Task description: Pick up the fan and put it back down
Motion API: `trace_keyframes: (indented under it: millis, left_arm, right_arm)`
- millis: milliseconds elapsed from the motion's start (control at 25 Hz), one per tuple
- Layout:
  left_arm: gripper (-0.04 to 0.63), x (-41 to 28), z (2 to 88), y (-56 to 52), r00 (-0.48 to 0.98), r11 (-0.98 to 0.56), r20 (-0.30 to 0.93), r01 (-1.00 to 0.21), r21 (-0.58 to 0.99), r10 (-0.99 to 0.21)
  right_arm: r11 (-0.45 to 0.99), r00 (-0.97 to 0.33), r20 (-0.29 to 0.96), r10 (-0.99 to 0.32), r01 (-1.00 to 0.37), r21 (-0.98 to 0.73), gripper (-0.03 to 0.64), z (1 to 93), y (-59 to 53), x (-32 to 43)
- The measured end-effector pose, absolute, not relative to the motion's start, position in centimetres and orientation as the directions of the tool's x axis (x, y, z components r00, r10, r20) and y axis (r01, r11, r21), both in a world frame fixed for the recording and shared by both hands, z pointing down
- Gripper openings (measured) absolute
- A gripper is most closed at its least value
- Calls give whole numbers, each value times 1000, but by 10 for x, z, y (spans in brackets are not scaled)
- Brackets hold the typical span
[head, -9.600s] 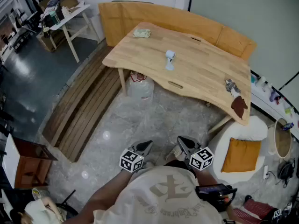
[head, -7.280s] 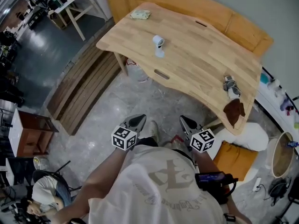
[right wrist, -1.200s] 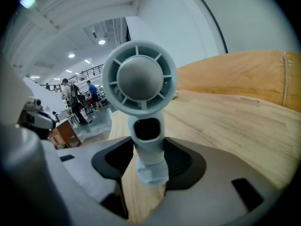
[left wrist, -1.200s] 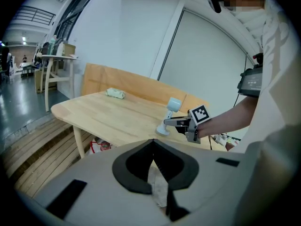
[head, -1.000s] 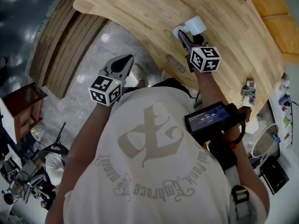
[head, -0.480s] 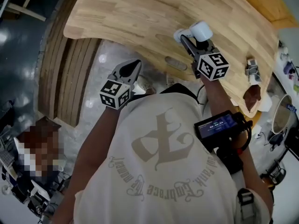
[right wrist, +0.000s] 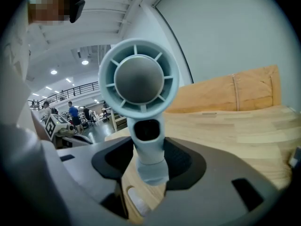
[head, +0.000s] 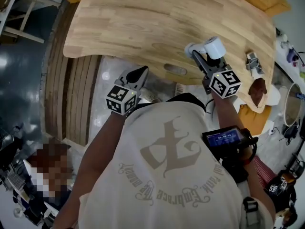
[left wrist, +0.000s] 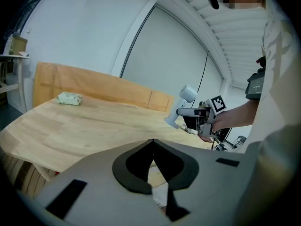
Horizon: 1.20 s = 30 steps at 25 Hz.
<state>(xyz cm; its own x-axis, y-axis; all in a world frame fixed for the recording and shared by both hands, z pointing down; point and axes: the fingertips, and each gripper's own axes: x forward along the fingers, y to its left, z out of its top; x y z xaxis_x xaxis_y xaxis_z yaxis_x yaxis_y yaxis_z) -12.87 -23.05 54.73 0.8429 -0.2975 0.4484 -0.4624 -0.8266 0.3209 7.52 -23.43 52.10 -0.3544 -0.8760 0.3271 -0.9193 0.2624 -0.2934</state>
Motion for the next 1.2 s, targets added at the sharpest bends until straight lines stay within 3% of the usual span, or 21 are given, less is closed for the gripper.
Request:
trace_keyframes:
  millis: [1200]
  left_arm:
    - [11,-32,547,-225,829,-829,482,-465,310,-284]
  right_arm:
    - [299,-382,268,-884,-905,-303,212,503,-223,152]
